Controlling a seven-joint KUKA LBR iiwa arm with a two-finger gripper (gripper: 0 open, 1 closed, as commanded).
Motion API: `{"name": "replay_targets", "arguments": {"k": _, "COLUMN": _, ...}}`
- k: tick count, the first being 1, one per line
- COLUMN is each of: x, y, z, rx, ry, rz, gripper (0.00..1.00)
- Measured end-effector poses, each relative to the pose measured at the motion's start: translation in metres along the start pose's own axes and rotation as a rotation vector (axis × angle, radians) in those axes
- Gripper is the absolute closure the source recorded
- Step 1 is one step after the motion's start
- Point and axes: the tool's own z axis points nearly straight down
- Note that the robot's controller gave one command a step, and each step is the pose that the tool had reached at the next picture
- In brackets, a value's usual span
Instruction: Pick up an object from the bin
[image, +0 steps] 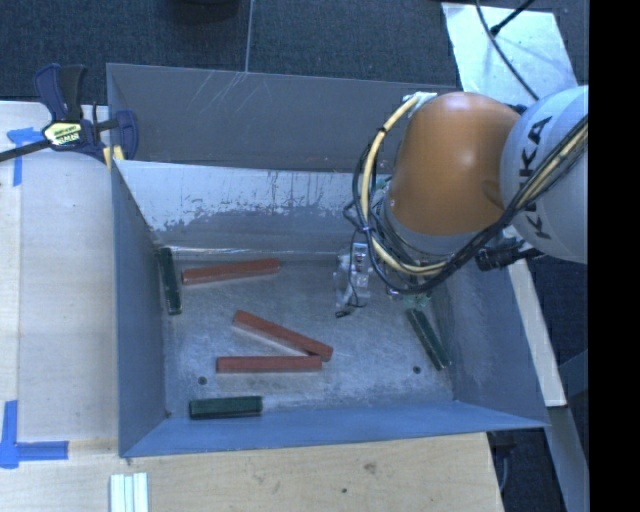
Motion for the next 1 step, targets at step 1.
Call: {"name": "replay_targets", "arguments": {"k": 1, "x": 0.0015, "y": -0.0002, "z": 0.0032, "rx": 0.001, "ry": 0.007, "rz": 0.002, "gripper": 0.0}}
